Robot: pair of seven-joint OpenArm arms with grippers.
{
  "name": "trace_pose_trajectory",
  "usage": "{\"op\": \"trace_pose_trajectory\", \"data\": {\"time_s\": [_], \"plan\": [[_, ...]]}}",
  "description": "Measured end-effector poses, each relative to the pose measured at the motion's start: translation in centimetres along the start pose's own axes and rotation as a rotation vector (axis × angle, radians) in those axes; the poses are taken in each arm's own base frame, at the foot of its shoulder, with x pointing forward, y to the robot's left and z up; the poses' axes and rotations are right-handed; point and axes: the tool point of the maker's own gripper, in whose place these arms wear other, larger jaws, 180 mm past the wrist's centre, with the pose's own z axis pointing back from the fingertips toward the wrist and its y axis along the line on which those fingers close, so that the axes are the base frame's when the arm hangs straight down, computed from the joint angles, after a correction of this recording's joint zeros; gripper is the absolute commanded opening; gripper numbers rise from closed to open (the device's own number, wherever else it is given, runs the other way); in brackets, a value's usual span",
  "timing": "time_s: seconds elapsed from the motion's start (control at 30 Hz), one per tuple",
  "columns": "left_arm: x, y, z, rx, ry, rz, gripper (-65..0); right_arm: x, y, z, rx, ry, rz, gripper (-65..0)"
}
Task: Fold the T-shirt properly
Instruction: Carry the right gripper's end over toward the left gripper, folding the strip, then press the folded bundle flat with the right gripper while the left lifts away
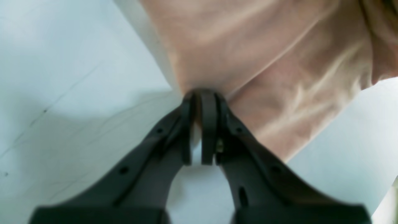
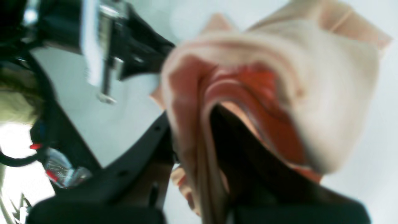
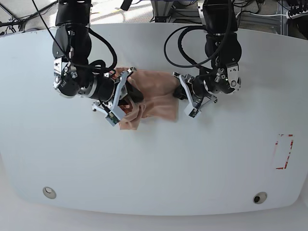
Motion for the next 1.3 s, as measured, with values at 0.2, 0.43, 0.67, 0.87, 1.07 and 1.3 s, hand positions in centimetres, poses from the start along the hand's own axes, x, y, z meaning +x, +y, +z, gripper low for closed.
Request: {"op": "trace_pose_trajectory", "data": {"time_s": [0.2, 0.43, 0.67, 0.87, 1.07, 1.3], "plan": [[-0.1, 0.1, 0.1, -0.002, -0.004, 0.009, -62.6, 1.1, 3.2, -2.2, 0.072, -0.061, -0.037, -39.0], [-0.1, 0.1, 0.1, -0.001, -0.003, 0.008, -53.2, -0.8, 3.0, -4.7, -0.005, 0.009, 0.030, -20.0], [0.1, 0.4, 0.8, 0.029, 0.011, -0.024, -40.3, -1.0, 3.0, -4.2, -0.032, 0.006, 0.050, -24.4], [-0.2, 3.4, 3.4, 0.135, 0.009, 0.014, -35.4, -0.6, 1.1, -2.5, -0.084, -0.028, 0.072, -28.4], [2.5, 6.3, 7.7, 0.198, -0.145, 0.071, -35.6, -1.4, 1.3, -1.7, -0.049, -0.029, 0.157, -35.2], [1.4, 12.4, 12.4, 0.357, -0.117, 0.039, -35.6, -2.6, 2.1, -1.5, -0.023, 0.037, 0.267, -35.0]]}}
